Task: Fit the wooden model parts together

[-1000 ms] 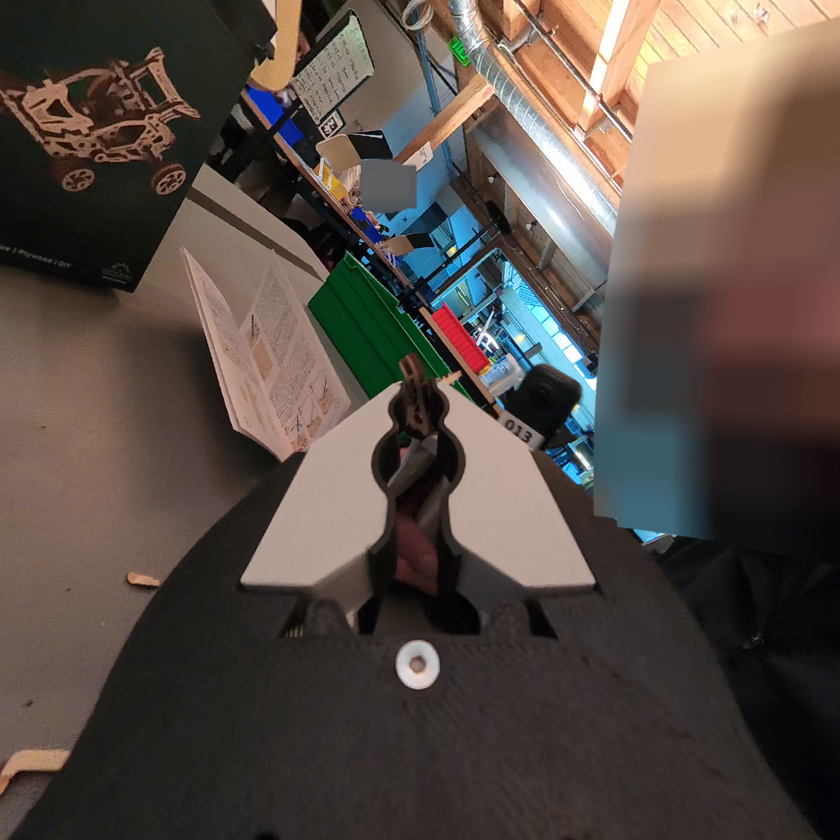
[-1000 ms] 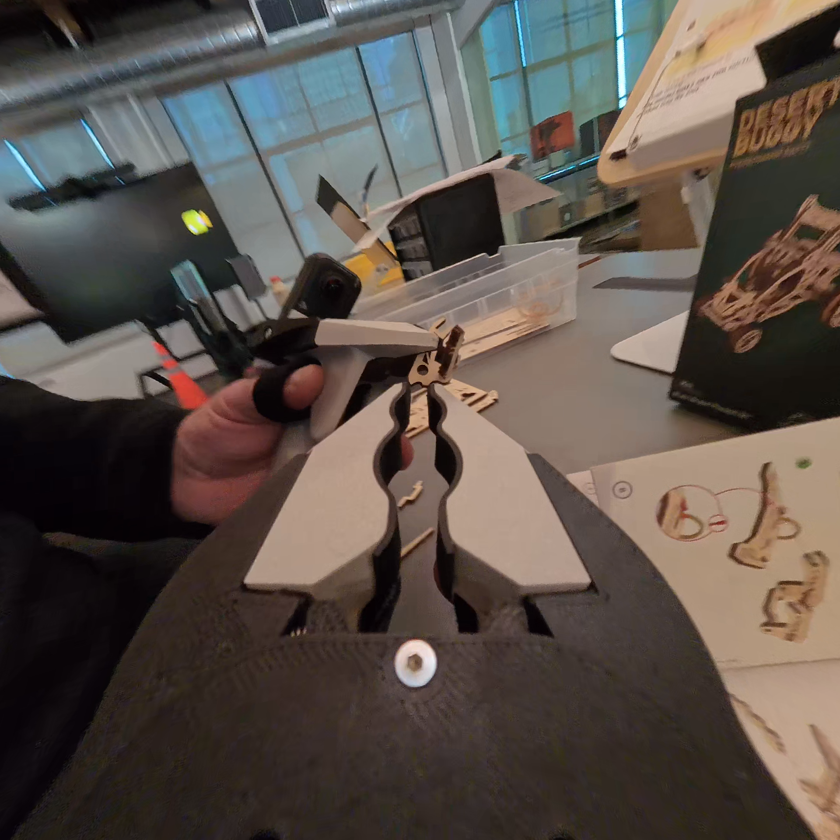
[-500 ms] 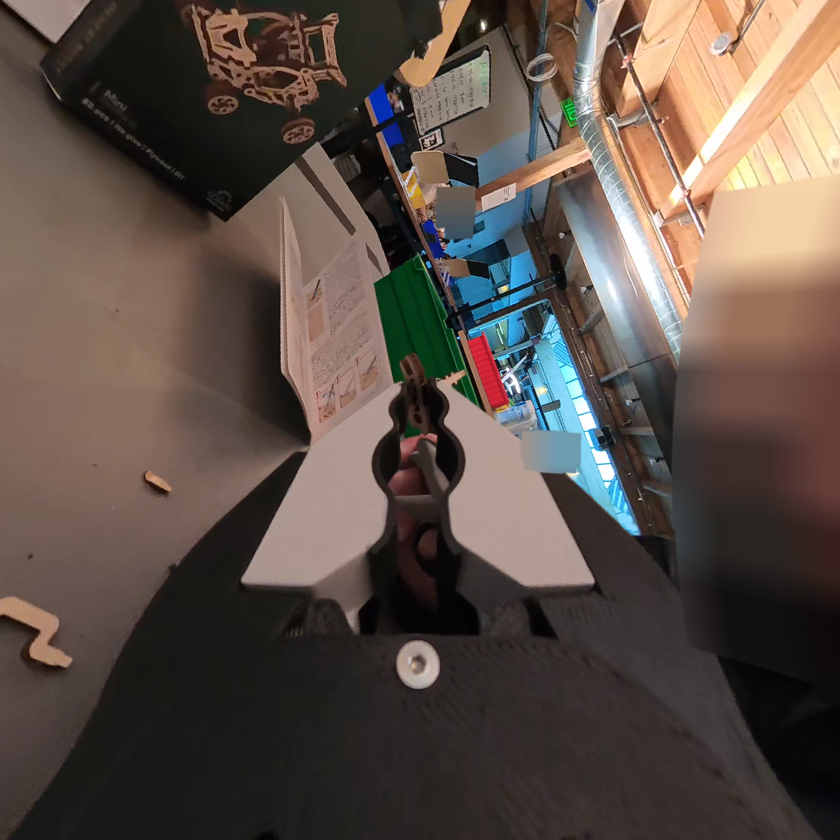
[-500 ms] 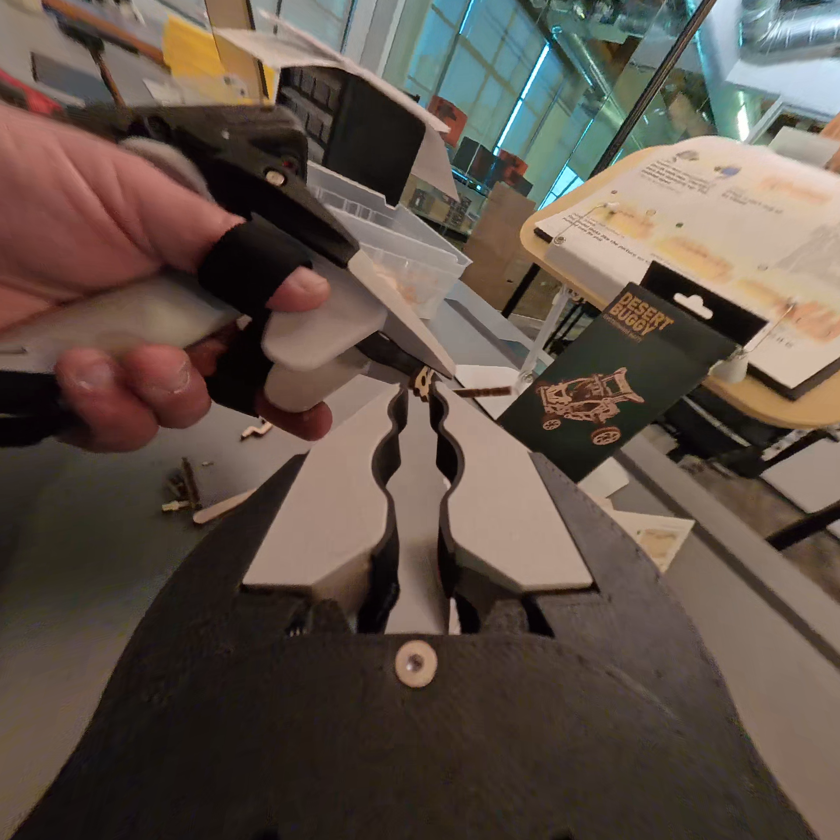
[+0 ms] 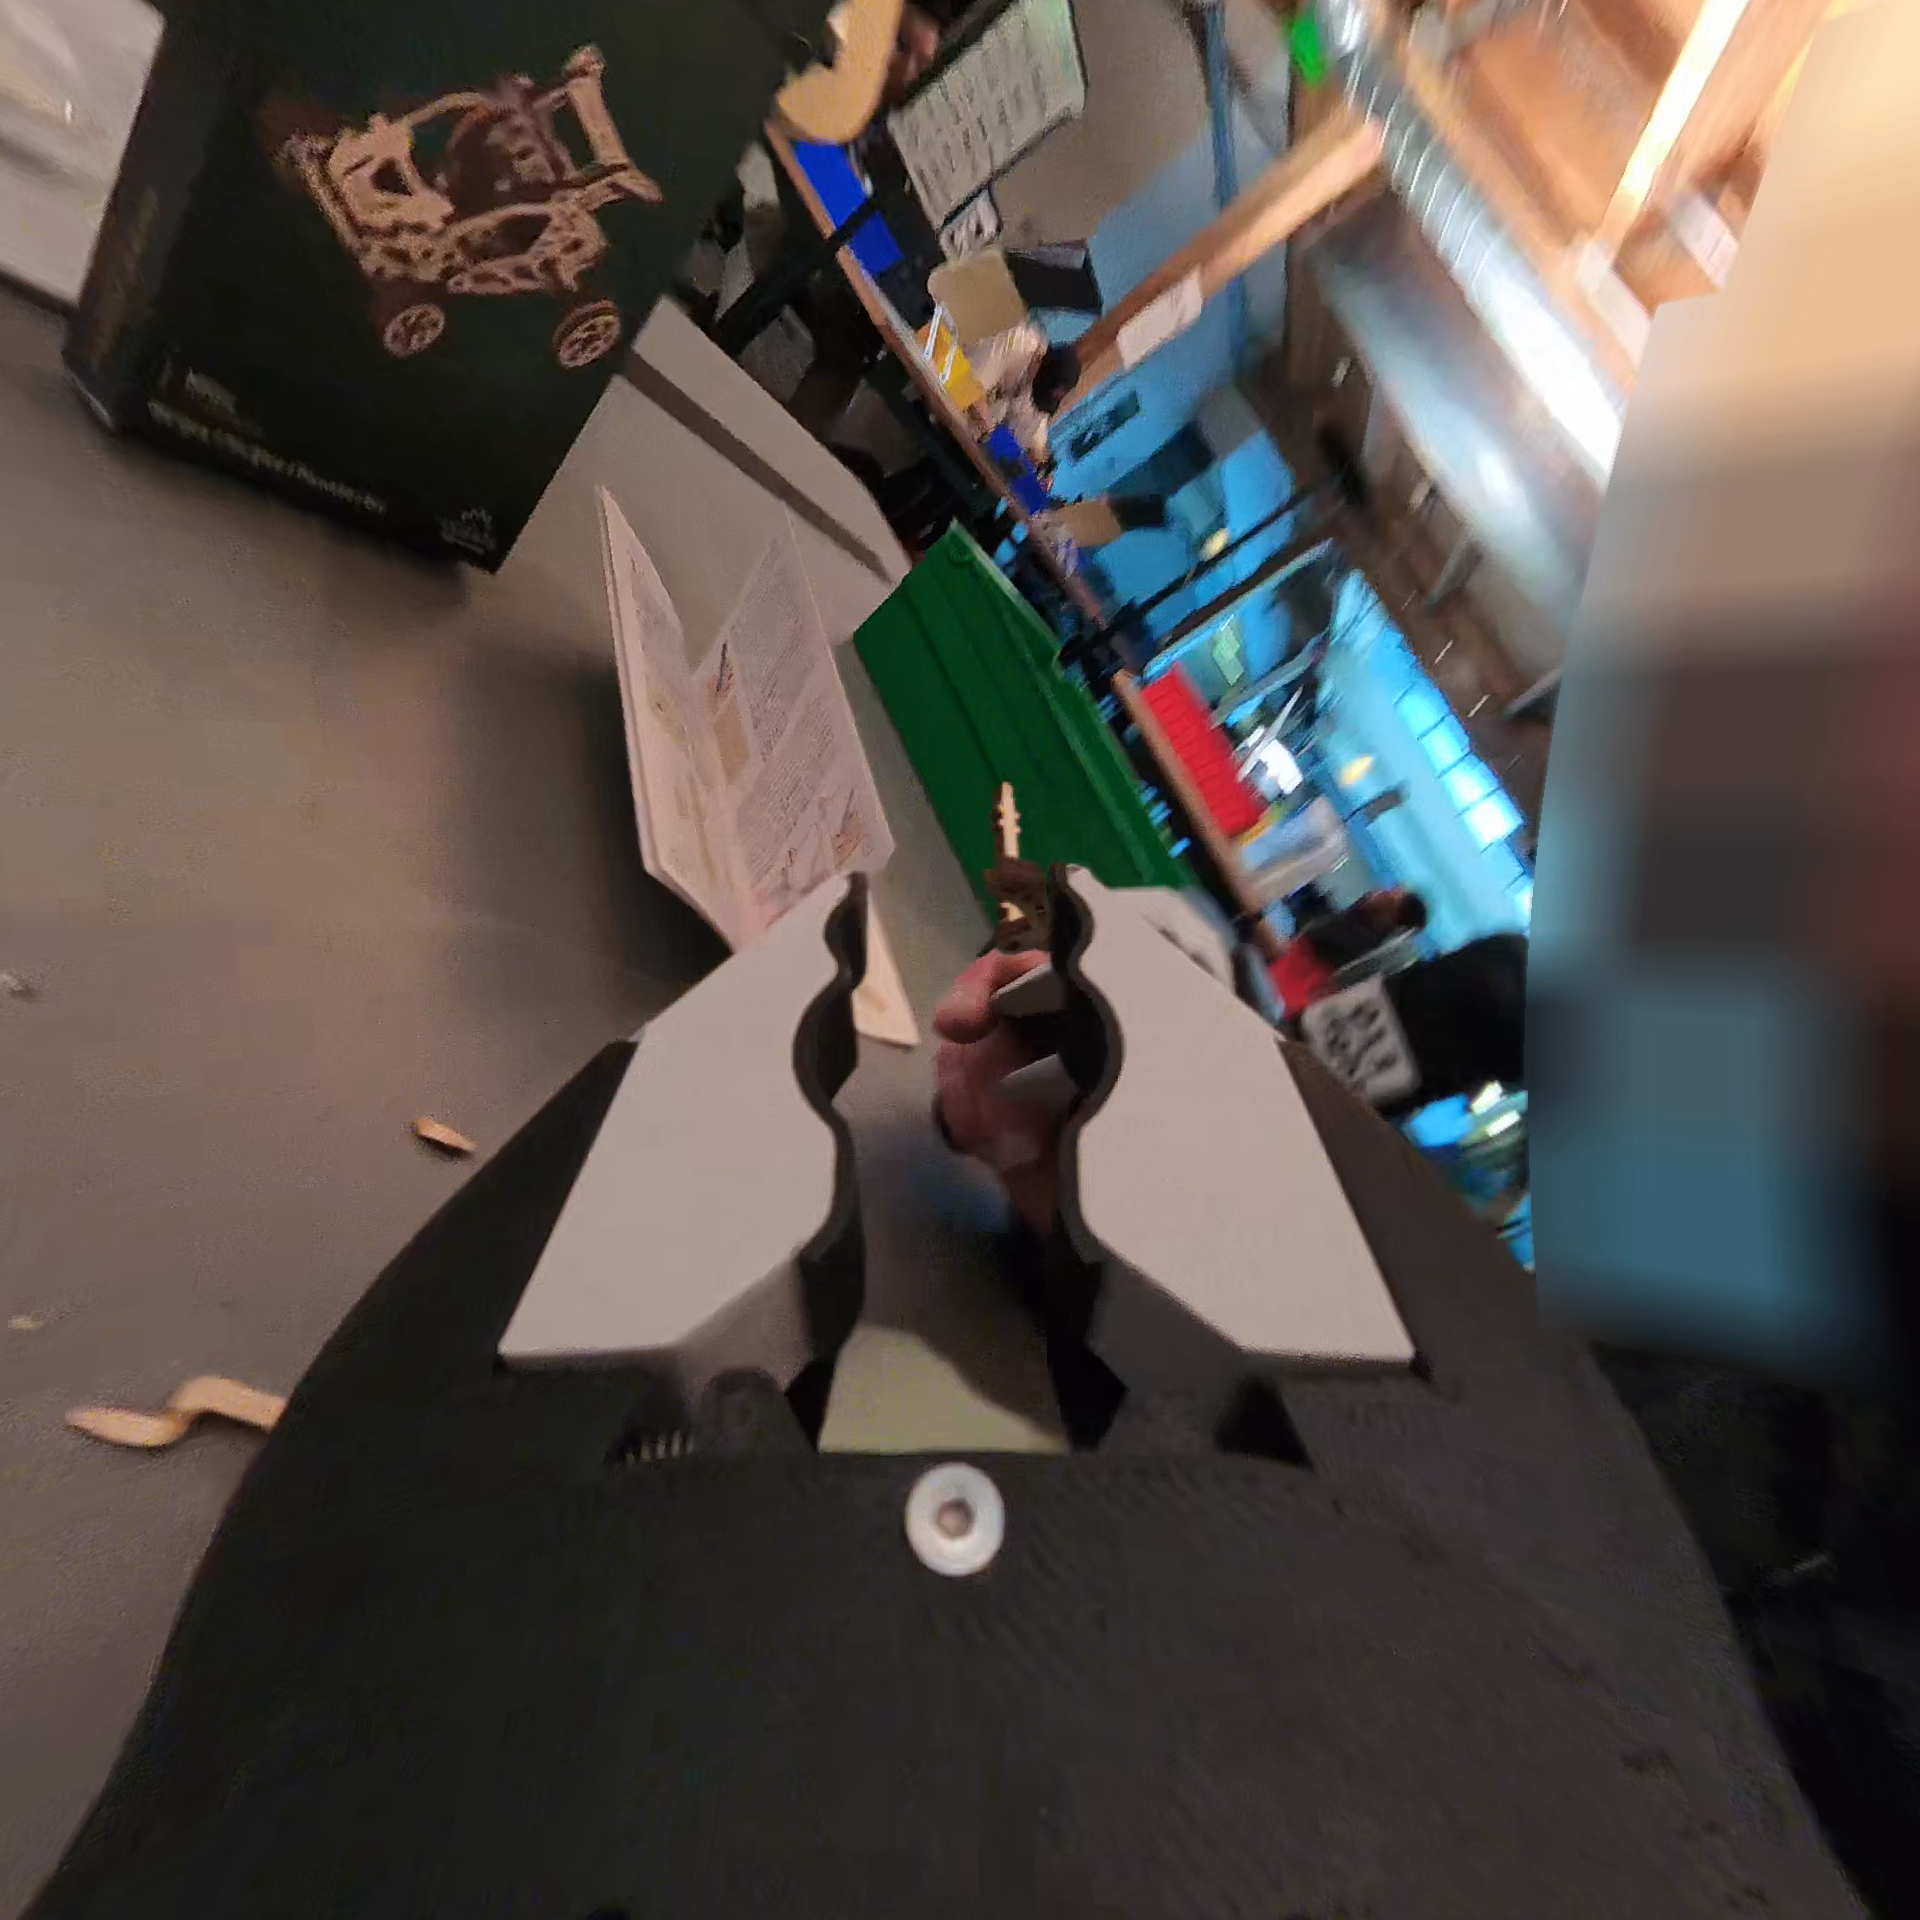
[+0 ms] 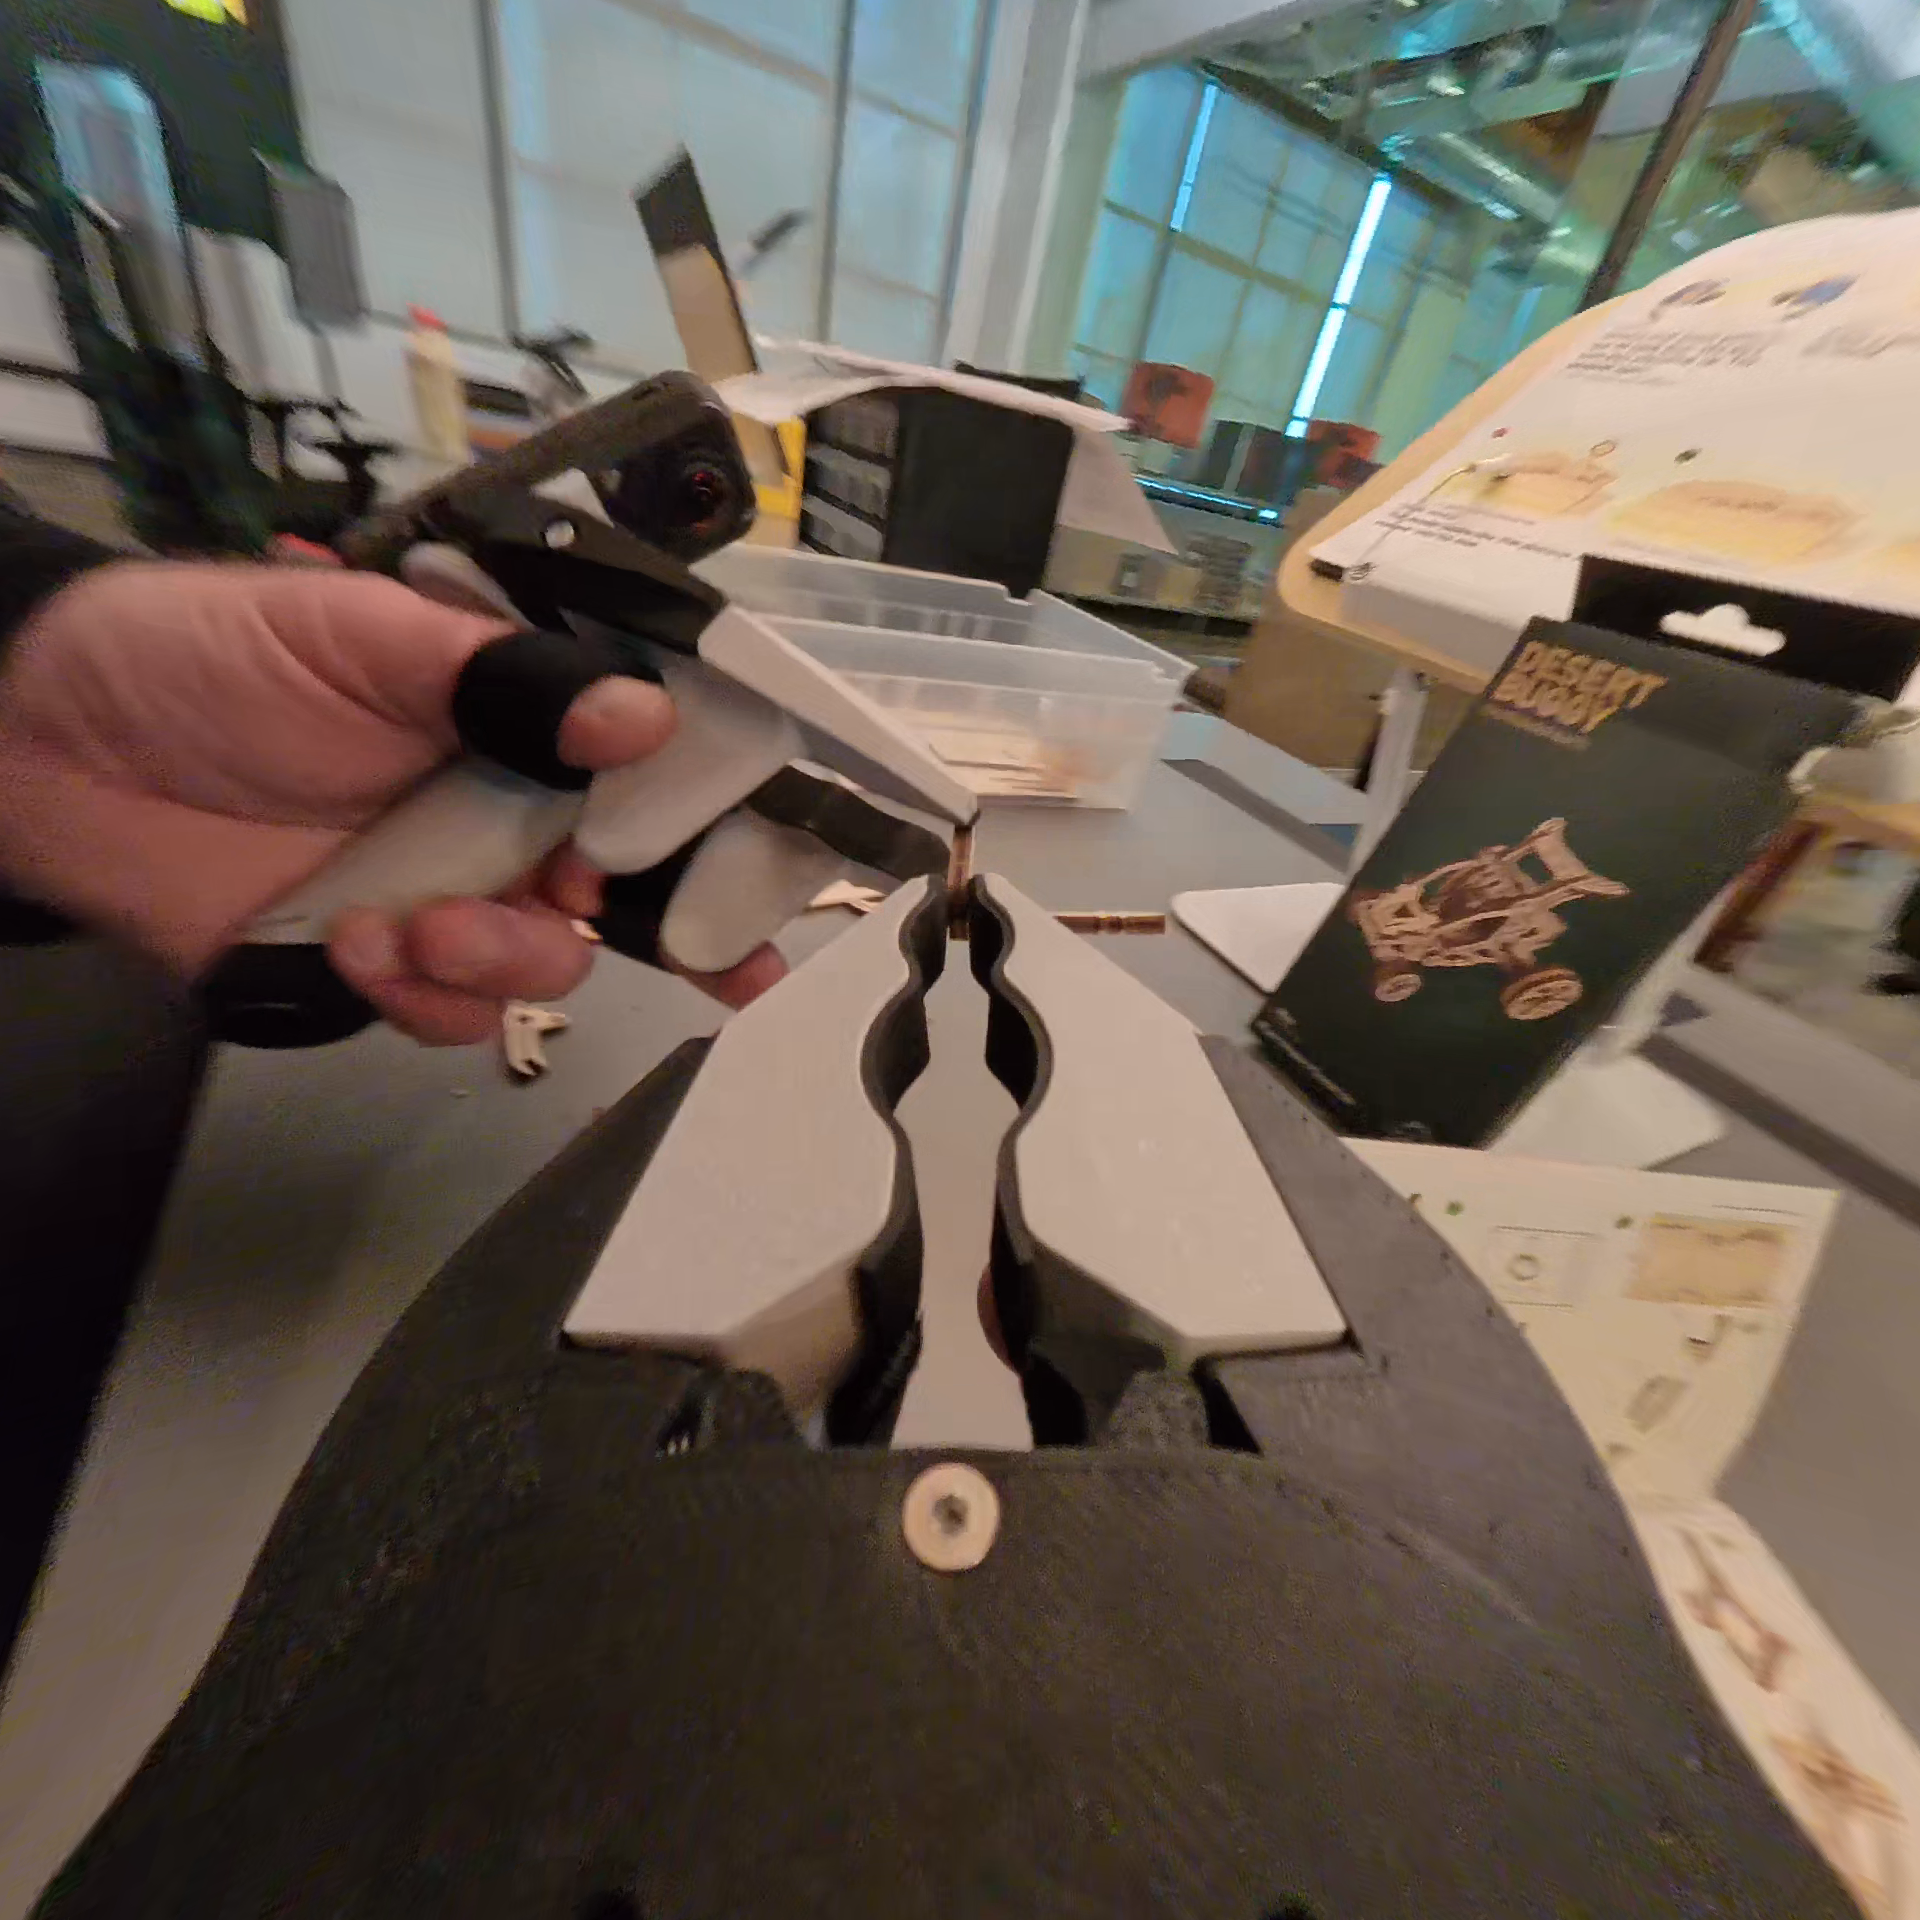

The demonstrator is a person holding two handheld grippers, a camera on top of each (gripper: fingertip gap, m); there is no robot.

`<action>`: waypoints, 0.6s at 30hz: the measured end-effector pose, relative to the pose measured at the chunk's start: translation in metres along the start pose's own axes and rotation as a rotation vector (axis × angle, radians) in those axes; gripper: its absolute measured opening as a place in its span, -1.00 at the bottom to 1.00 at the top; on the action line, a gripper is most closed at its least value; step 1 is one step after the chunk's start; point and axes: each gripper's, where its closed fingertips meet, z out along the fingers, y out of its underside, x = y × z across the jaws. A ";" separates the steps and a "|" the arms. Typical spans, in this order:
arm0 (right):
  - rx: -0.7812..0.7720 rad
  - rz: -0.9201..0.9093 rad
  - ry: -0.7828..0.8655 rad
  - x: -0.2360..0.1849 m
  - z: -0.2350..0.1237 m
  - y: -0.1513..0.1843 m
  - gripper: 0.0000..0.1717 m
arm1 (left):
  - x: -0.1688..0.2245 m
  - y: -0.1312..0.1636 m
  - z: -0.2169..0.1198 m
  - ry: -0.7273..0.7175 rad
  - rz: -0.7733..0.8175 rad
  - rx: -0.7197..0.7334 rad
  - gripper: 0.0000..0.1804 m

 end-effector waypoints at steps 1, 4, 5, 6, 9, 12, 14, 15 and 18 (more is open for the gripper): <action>0.018 0.042 -0.038 -0.001 -0.004 -0.002 -0.99 | 0.001 0.000 0.000 -0.015 0.091 -0.023 -0.56; 0.037 0.124 -0.114 -0.001 -0.014 -0.004 -0.98 | 0.010 0.003 0.000 -0.009 0.332 -0.108 -0.56; 0.044 0.149 -0.135 0.000 -0.017 -0.005 -0.99 | 0.011 0.006 0.001 -0.006 0.391 -0.140 -0.56; 0.056 0.169 -0.151 0.000 -0.019 -0.006 -0.98 | 0.013 0.009 0.002 0.002 0.444 -0.170 -0.58; 0.097 0.241 -0.227 -0.002 -0.027 -0.013 -0.99 | 0.022 0.018 0.004 0.061 0.534 -0.252 -0.72; 0.118 0.277 -0.277 -0.005 -0.031 -0.017 -0.99 | 0.029 0.024 0.005 0.099 0.587 -0.292 -0.87; 0.126 0.310 -0.295 -0.005 -0.032 -0.018 -0.99 | 0.030 0.027 0.006 0.102 0.606 -0.311 -0.98; 0.132 0.321 -0.305 -0.005 -0.033 -0.019 -0.99 | 0.031 0.028 0.006 0.107 0.611 -0.311 -1.00; 0.116 0.341 -0.309 -0.004 -0.031 -0.015 -0.98 | 0.030 0.028 0.006 0.103 0.605 -0.304 -1.00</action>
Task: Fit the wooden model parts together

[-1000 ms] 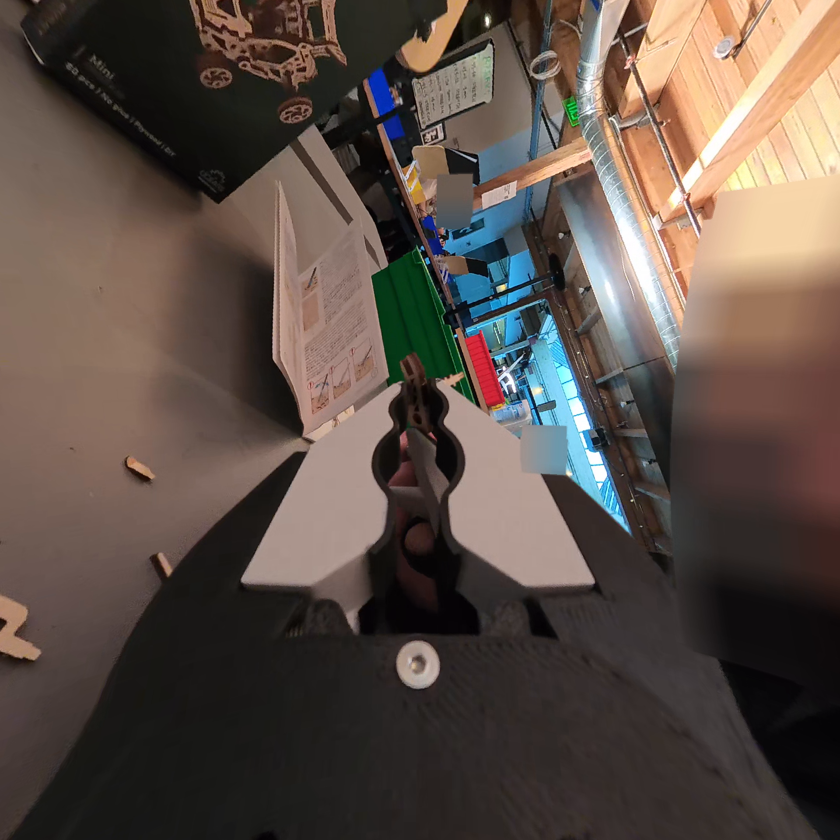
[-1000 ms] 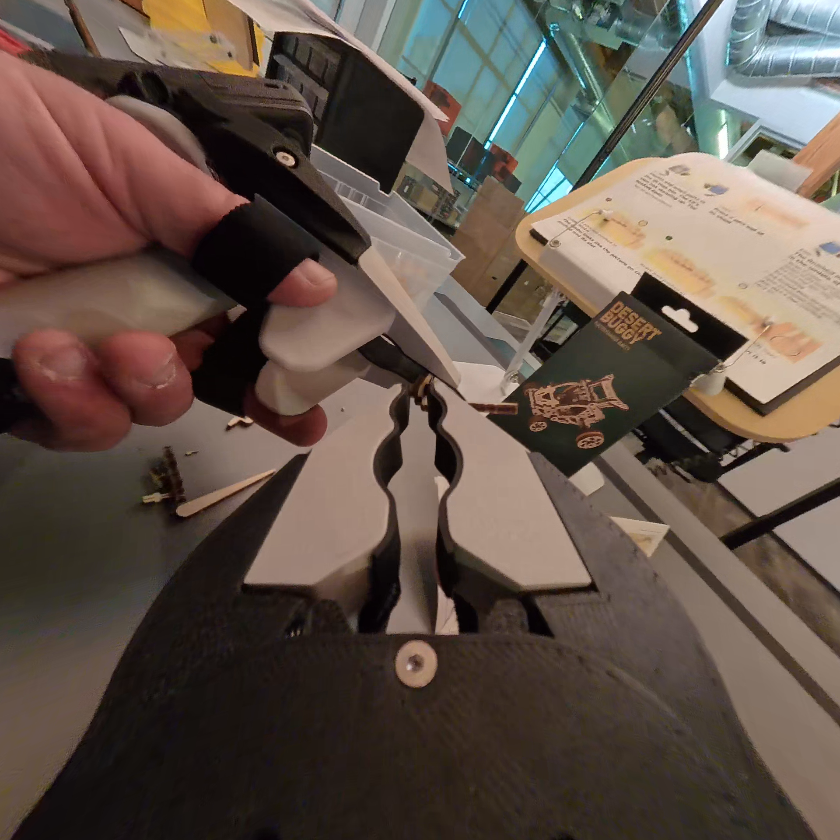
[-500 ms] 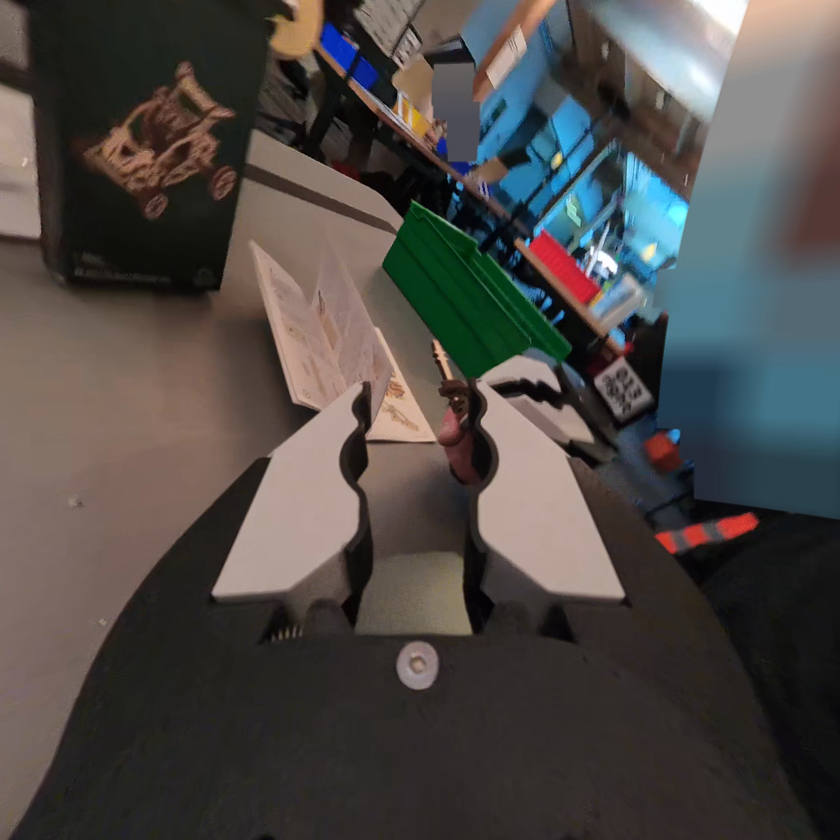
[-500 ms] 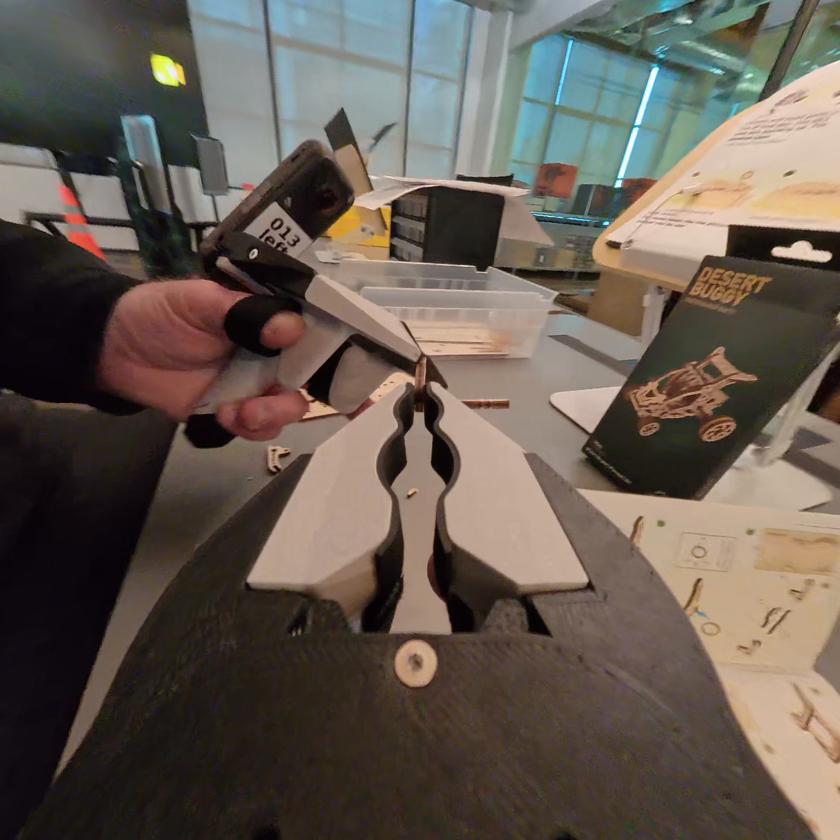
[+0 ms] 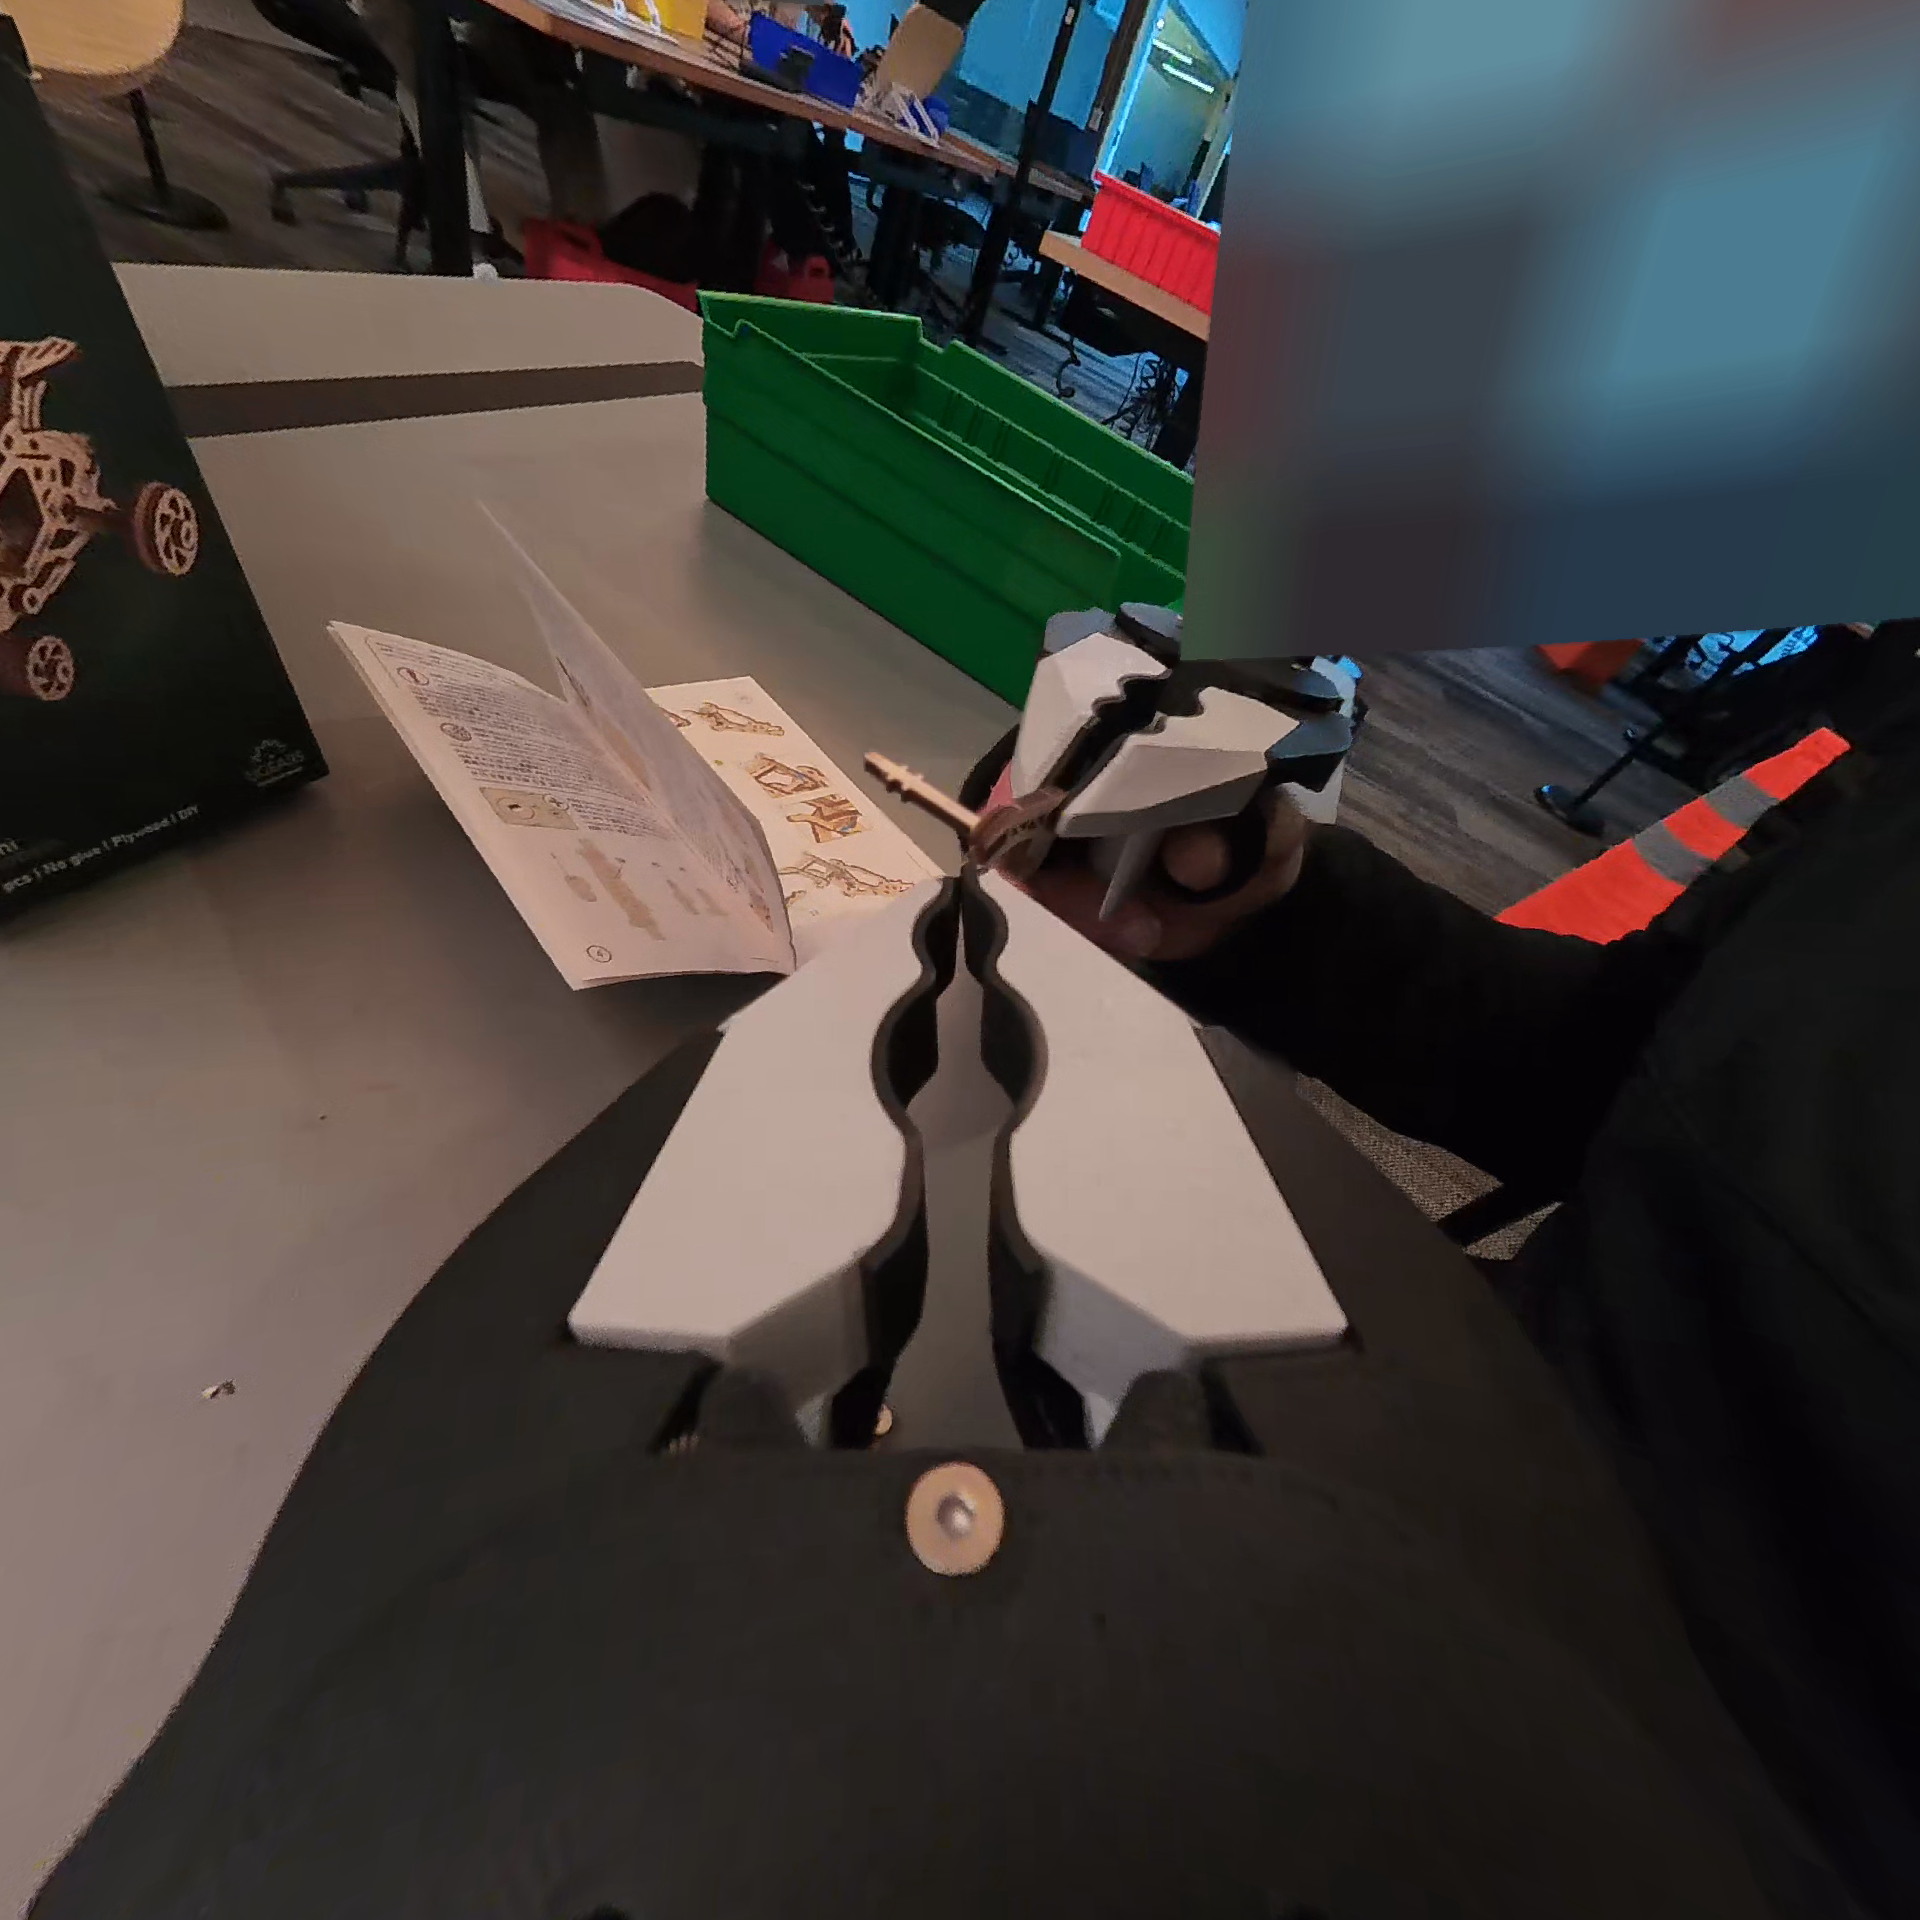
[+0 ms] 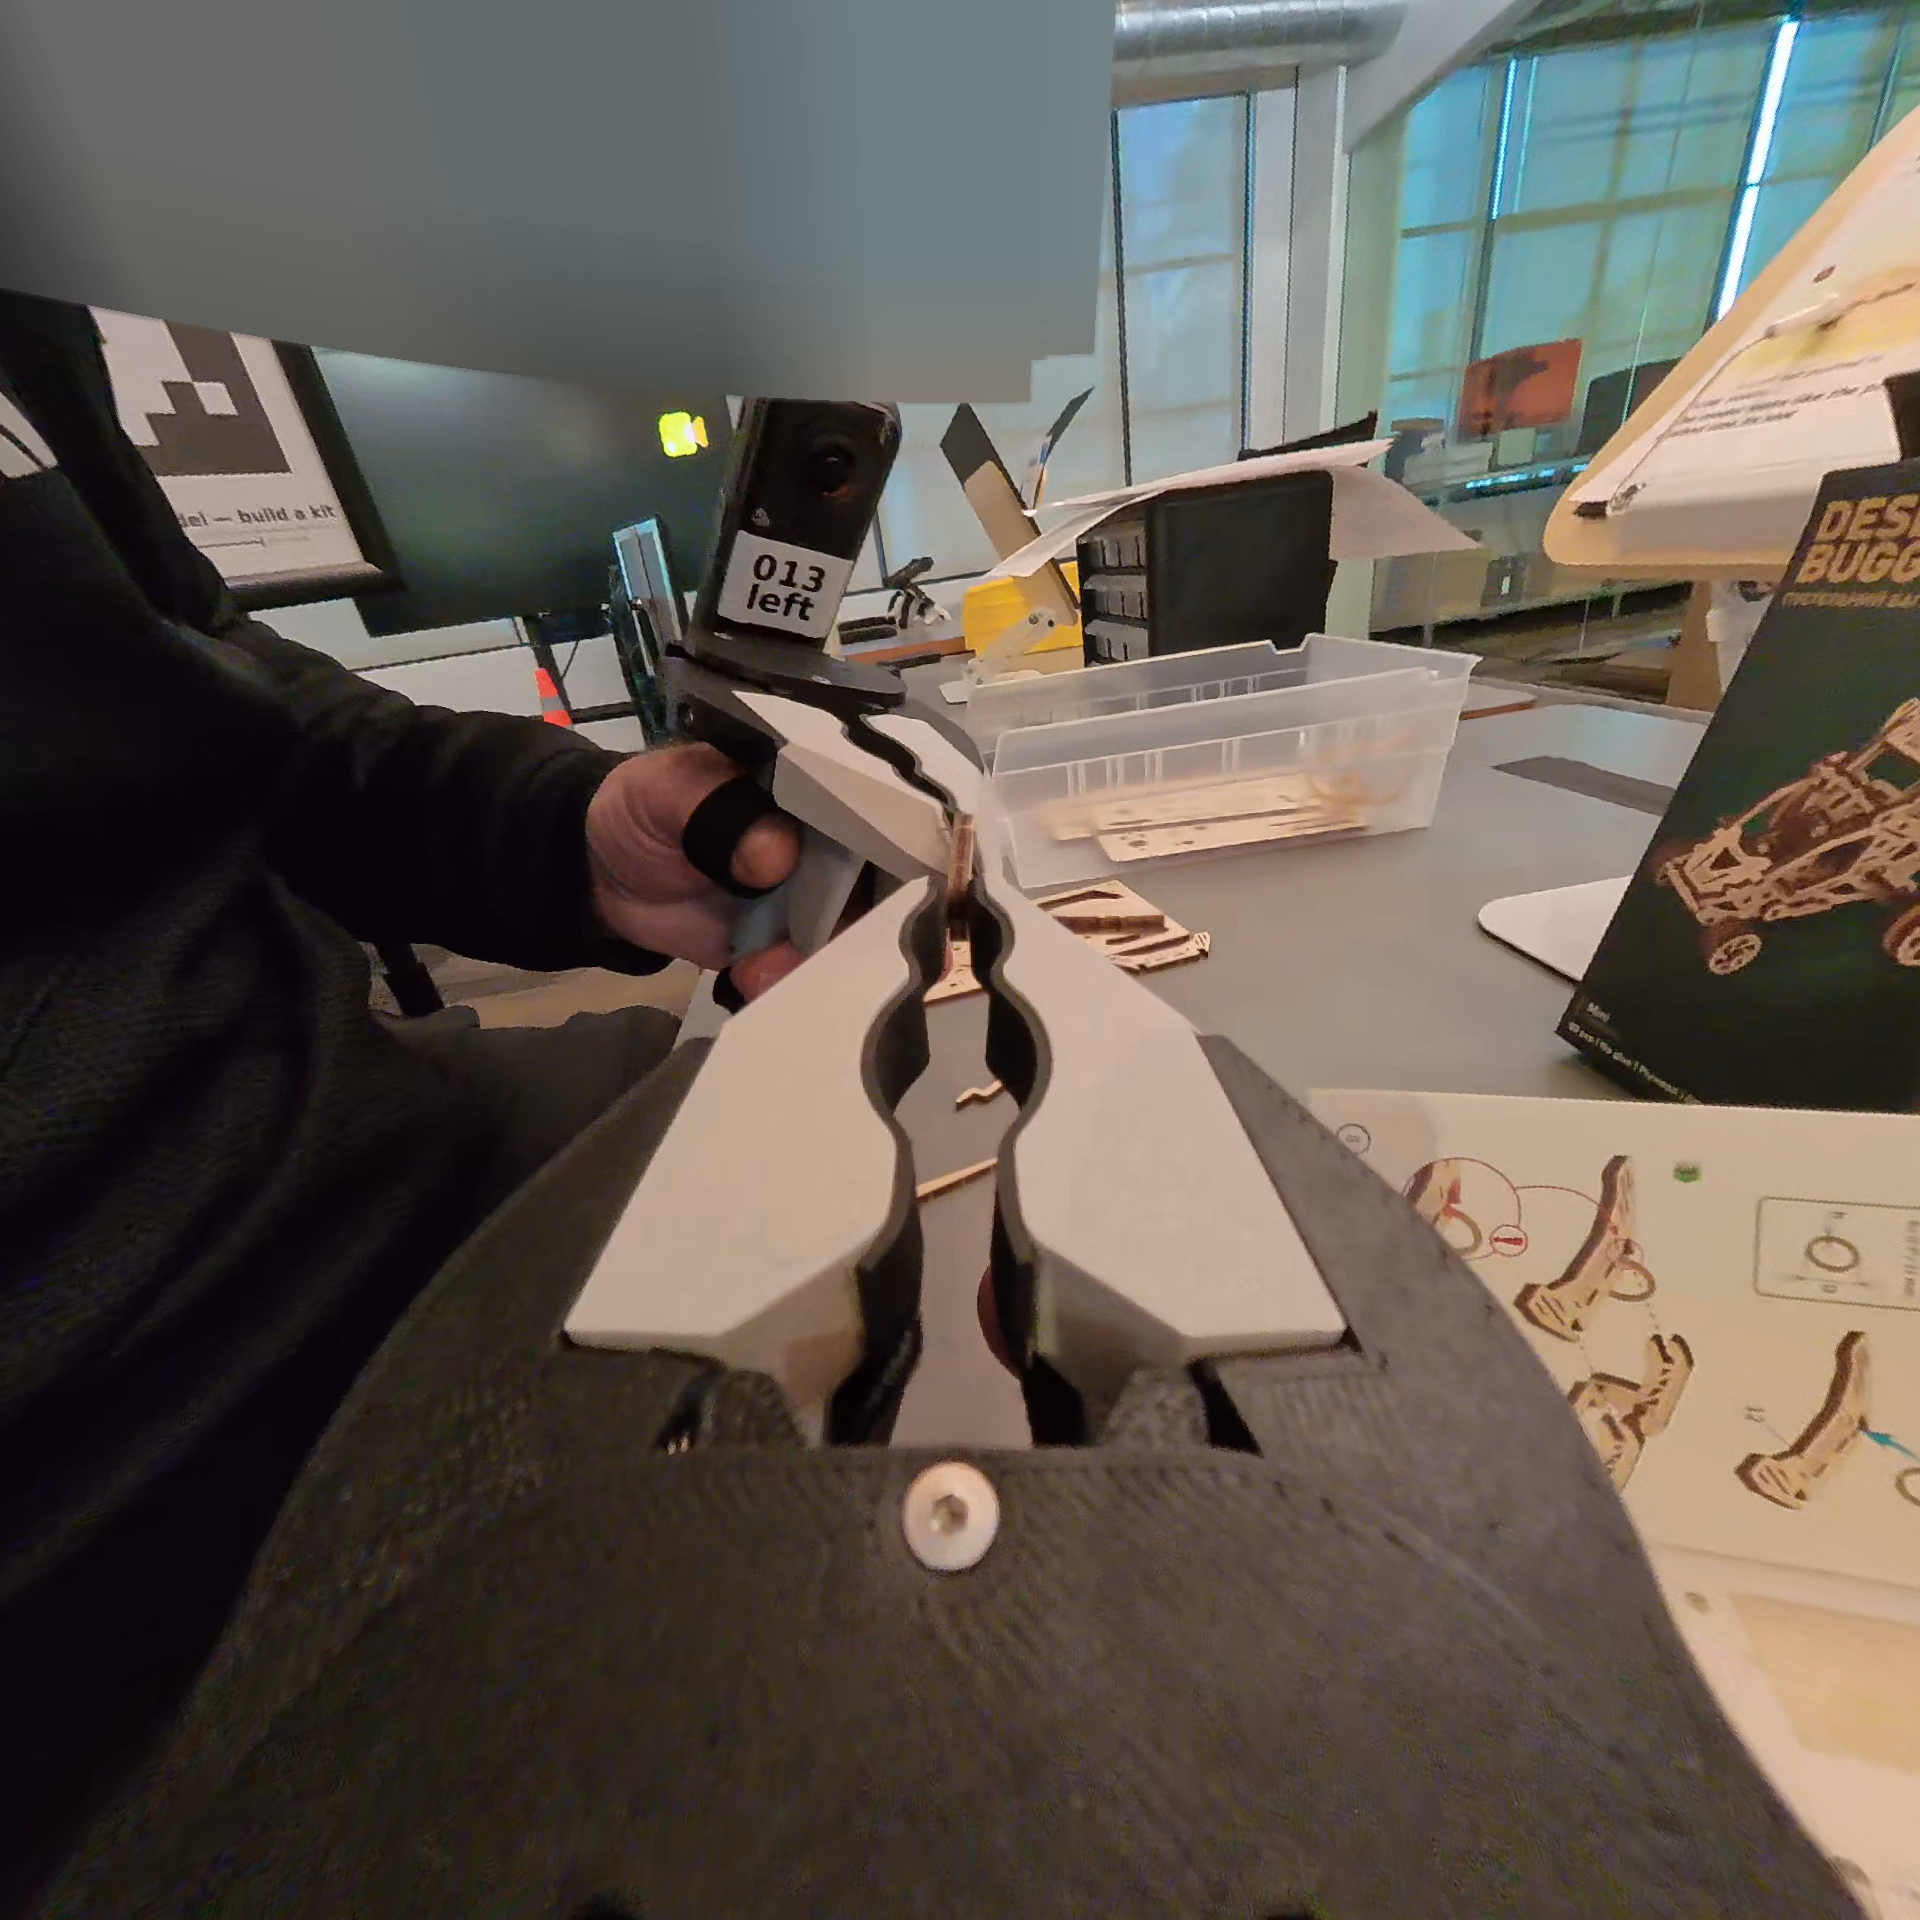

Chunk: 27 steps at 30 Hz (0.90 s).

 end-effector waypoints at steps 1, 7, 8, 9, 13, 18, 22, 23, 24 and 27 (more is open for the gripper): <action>0.002 0.010 -0.003 0.000 0.000 0.000 -0.99 | 0.000 0.000 0.000 -0.002 0.002 -0.001 -1.00; 0.035 0.121 -0.045 0.003 -0.003 -0.003 -0.98 | -0.001 0.000 -0.001 -0.030 -0.019 0.006 -1.00; 0.036 0.151 -0.061 0.003 -0.003 -0.003 -0.98 | -0.002 -0.003 -0.003 -0.031 -0.023 0.018 -0.97; 0.046 0.185 -0.081 0.002 -0.003 -0.004 -0.99 | 0.001 -0.007 -0.005 -0.014 -0.025 0.037 -0.91; 0.011 0.272 -0.139 0.000 0.000 0.003 -0.98 | 0.010 -0.012 -0.005 0.025 0.025 0.010 -0.78; 0.000 0.343 -0.186 -0.003 0.002 0.006 -0.98 | 0.010 -0.008 0.001 0.004 0.044 -0.072 -0.94; 0.014 0.401 -0.204 -0.001 0.002 0.005 -0.98 | 0.007 -0.007 0.001 0.007 -0.023 -0.073 -0.90; 0.030 0.418 -0.210 0.000 0.001 0.003 -0.98 | 0.007 -0.006 0.001 0.014 -0.041 -0.078 -0.87; 0.044 0.427 -0.214 0.001 0.000 0.001 -0.99 | 0.007 -0.003 0.001 0.015 -0.049 -0.090 -0.85; 0.036 0.434 -0.214 0.001 0.001 0.002 -0.99 | 0.011 -0.006 0.002 0.035 -0.057 -0.080 -0.93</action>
